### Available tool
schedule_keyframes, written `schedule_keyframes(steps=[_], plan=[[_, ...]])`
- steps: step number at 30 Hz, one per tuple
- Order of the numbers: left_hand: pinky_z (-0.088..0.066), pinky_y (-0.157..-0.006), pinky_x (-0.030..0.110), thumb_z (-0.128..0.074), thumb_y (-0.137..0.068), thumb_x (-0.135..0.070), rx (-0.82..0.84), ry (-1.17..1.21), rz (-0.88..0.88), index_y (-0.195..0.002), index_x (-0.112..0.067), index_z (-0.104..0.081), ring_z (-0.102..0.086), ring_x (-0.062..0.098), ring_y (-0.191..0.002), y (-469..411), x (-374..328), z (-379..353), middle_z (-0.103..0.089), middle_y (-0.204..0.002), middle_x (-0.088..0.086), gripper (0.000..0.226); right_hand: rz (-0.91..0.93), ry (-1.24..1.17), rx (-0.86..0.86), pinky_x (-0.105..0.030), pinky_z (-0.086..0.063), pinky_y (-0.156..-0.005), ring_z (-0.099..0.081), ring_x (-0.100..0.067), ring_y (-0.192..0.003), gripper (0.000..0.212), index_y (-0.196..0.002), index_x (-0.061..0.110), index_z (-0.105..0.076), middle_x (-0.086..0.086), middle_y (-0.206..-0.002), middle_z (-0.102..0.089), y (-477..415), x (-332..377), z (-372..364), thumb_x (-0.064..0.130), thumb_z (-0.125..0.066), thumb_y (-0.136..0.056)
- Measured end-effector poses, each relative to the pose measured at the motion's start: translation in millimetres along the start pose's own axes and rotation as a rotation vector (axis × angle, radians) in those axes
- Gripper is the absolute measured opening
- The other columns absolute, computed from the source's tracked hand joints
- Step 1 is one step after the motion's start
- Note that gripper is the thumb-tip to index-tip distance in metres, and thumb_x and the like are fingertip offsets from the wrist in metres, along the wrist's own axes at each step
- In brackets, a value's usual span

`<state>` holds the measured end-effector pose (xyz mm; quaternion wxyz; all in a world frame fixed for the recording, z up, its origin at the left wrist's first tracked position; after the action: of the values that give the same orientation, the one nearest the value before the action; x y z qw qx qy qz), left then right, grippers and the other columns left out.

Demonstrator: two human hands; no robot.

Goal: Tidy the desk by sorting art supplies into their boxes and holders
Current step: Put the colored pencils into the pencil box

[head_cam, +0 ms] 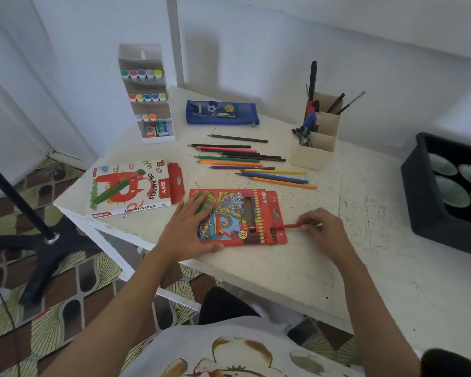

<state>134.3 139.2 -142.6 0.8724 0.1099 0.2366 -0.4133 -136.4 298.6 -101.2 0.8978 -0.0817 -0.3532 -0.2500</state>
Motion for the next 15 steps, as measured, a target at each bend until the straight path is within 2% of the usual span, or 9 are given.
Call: schedule_keyframes(steps=[4, 7, 9, 15], plan=[[0.010, -0.114, 0.032, -0.024, -0.054, -0.098, -0.003, 0.012, 0.003, -0.148, -0.035, -0.012, 0.014, 0.002, -0.143, 0, 0, 0, 0.001, -0.159, -0.009, 0.114, 0.033, -0.086, 0.017, -0.008, -0.046, -0.071, -0.058, 0.000, -0.079, 0.031, -0.084, 0.017, -0.065, 0.003, -0.083, -0.063, -1, 21, -18, -0.013, -0.059, -0.080], [0.011, -0.114, 0.031, -0.024, -0.054, -0.098, -0.012, 0.017, -0.004, -0.148, -0.034, -0.014, 0.015, 0.001, -0.141, 2, -1, 1, 0.001, -0.158, -0.010, 0.115, -0.027, -0.174, 0.020, -0.003, -0.045, -0.060, -0.061, 0.002, -0.076, 0.027, -0.091, 0.019, -0.060, 0.009, -0.078, -0.065, -2, 31, -28, -0.006, -0.064, -0.082], [0.012, -0.113, 0.030, -0.024, -0.054, -0.098, -0.010, 0.016, -0.006, -0.148, -0.035, -0.012, 0.016, 0.000, -0.141, 2, -2, 1, 0.002, -0.158, -0.011, 0.114, -0.073, -0.254, 0.025, -0.007, -0.048, -0.054, -0.065, -0.001, -0.075, 0.026, -0.093, 0.020, -0.059, 0.009, -0.077, -0.067, -2, 32, -33, -0.004, -0.064, -0.083], [0.013, -0.113, 0.030, -0.023, -0.054, -0.098, -0.025, 0.004, -0.014, -0.149, -0.034, -0.014, 0.020, -0.003, -0.138, 1, 0, 0, 0.004, -0.156, -0.013, 0.114, -0.114, -0.285, 0.071, -0.007, -0.048, -0.056, -0.066, 0.006, -0.075, 0.026, -0.088, 0.021, -0.061, 0.008, -0.077, -0.070, -3, 28, -34, -0.002, -0.068, -0.081]])
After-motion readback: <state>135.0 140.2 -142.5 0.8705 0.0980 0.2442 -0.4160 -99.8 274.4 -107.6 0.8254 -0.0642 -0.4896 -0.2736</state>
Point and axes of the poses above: each hand's wrist, its own y-axis away from the middle knuckle, its own z-axis out of the back of the hand, x = y × z, the point moved 2 cm from there along -y, towards the middle knuckle
